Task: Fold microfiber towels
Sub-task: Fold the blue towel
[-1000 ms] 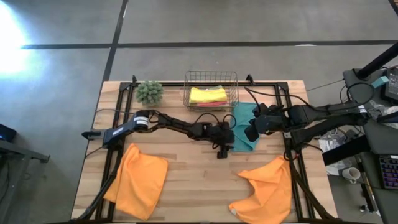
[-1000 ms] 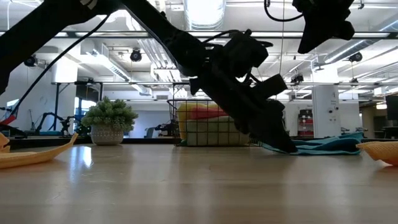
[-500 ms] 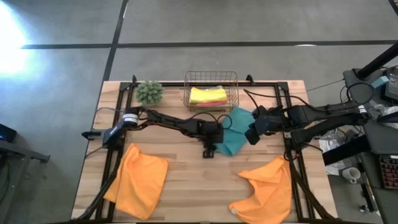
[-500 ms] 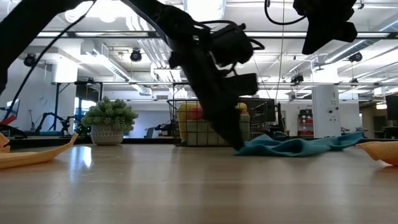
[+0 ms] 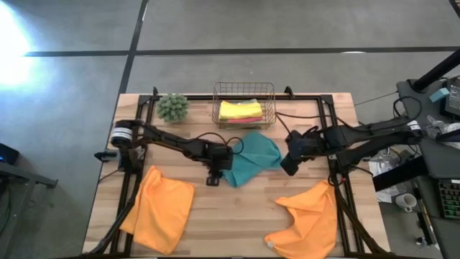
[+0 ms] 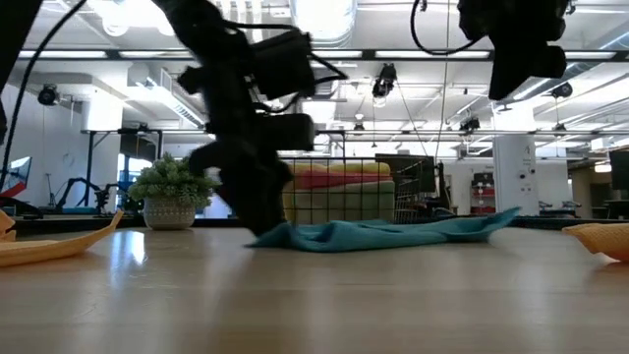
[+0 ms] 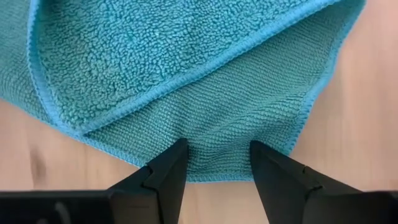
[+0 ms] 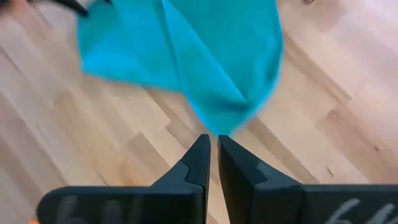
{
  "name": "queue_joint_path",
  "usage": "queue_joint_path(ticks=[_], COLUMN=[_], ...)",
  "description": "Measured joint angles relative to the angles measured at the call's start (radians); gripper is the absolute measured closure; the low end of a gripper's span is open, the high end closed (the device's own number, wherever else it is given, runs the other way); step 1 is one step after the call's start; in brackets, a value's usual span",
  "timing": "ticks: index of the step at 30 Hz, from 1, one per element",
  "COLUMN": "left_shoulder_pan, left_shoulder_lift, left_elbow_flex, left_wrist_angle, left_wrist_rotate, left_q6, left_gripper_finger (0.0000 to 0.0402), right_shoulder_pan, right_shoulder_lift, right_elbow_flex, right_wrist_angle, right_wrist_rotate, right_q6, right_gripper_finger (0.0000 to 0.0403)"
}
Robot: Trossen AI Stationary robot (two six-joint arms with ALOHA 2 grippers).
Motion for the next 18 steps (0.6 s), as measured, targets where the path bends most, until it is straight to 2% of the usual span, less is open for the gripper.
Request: queue_joint_path(ticks=[8,12,18], left_shoulder_pan=[0.002,0.002,0.002], left_shoulder_lift=[-0.244,-0.366,-0.459], left_elbow_flex=[-0.178,-0.216,-0.228], left_wrist_angle=[-0.051,-0.040,-0.053], left_wrist_rotate=[-0.012,-0.013,-0.015], left_q6=[0.066,0.066,0.068], left_gripper_finger=[0.0240,0.0240,0.0240], right_shoulder_pan=[0.021,0.026,0.026], right_shoulder_lift=[0.078,0.092,0.083], right_elbow_flex=[-0.057,-0.062,-0.062], right_wrist_angle=[0.106,0.150,0.184], right_wrist_rotate=[-0.033,-0.039,-0.041], right_q6=[-0.116,-0.191,-0.260], right_gripper_finger=[0.0381,0.0381,0.0381])
